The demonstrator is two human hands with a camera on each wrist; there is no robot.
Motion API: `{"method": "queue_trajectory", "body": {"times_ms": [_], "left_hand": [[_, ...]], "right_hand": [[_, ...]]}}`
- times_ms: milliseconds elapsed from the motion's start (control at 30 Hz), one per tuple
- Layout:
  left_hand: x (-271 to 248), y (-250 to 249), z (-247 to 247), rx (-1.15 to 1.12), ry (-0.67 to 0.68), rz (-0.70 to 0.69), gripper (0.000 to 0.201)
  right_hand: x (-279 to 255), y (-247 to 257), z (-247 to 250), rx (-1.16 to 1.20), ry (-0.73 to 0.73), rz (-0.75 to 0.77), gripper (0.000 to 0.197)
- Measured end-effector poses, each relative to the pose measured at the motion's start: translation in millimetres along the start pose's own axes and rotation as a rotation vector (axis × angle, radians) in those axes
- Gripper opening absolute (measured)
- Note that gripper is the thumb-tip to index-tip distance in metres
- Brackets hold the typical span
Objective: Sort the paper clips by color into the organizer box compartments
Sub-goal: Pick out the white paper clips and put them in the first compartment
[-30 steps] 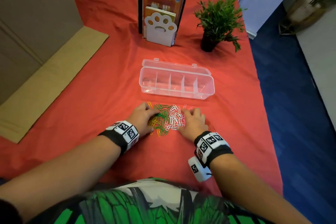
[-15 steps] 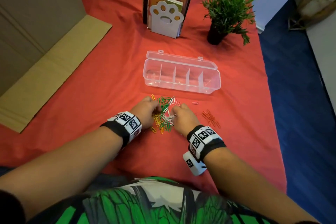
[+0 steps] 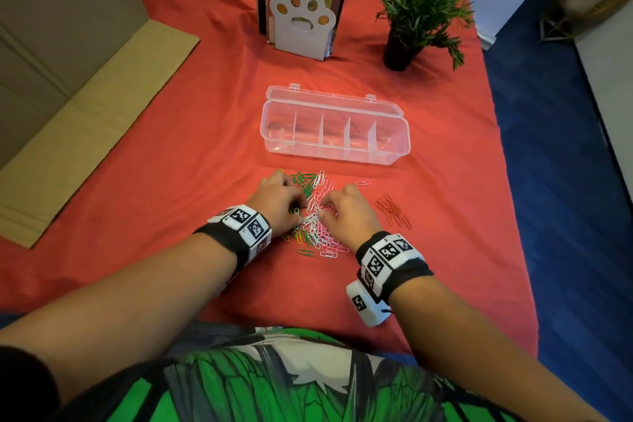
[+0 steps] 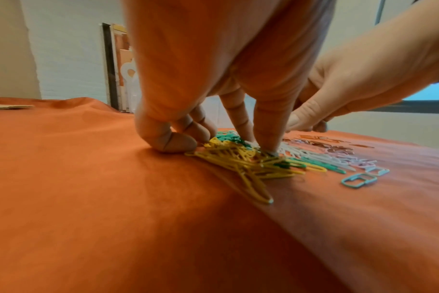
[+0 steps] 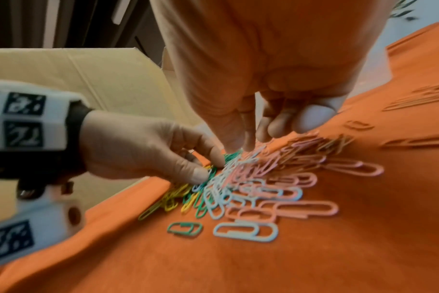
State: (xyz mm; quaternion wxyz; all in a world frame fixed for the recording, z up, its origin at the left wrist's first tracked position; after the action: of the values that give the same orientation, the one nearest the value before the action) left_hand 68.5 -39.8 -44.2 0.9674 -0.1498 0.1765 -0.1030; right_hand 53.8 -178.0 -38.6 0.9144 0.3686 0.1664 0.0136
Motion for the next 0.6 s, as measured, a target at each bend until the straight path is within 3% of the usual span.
{"method": "queue_trajectory", "body": {"times_ms": [67, 167, 300, 400, 600], "left_hand": [[1, 3, 1, -0.01, -0.011, -0.003, 0.025], [3, 4, 4, -0.02, -0.045, -0.017, 0.022], [1, 1, 0, 0.019, 0.01, -0.084, 0.024], [-1, 3, 2, 0.054, 0.001, -0.107, 0.019], [1, 5, 11, 0.062, 0.0, -0.106, 0.01]], "right_hand": [[2, 6, -9, -0.032, 0.017, 0.023, 0.027], [5, 9, -13, -0.083, 0.01, 0.028, 0.016], [9, -2, -1, -0.031, -0.002, -0.057, 0.013], [12, -1, 13, 0.091, -0.034, -0.073, 0.004], [17, -2, 23, 0.516, -0.14, -0.163, 0.008]]}}
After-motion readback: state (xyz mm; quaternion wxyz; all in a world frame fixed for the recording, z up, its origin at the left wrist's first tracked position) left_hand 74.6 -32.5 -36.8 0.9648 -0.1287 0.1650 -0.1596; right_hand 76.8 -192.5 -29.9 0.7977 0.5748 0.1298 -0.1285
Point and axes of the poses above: each hand's wrist, its own x-axis towards the middle knuckle, its own z-axis out of the back of the hand, y = z × x, the point moved 8 cm from there along x, towards the middle knuckle, and after that the axes turned 15 degrees about x, right-handed, at the moved point
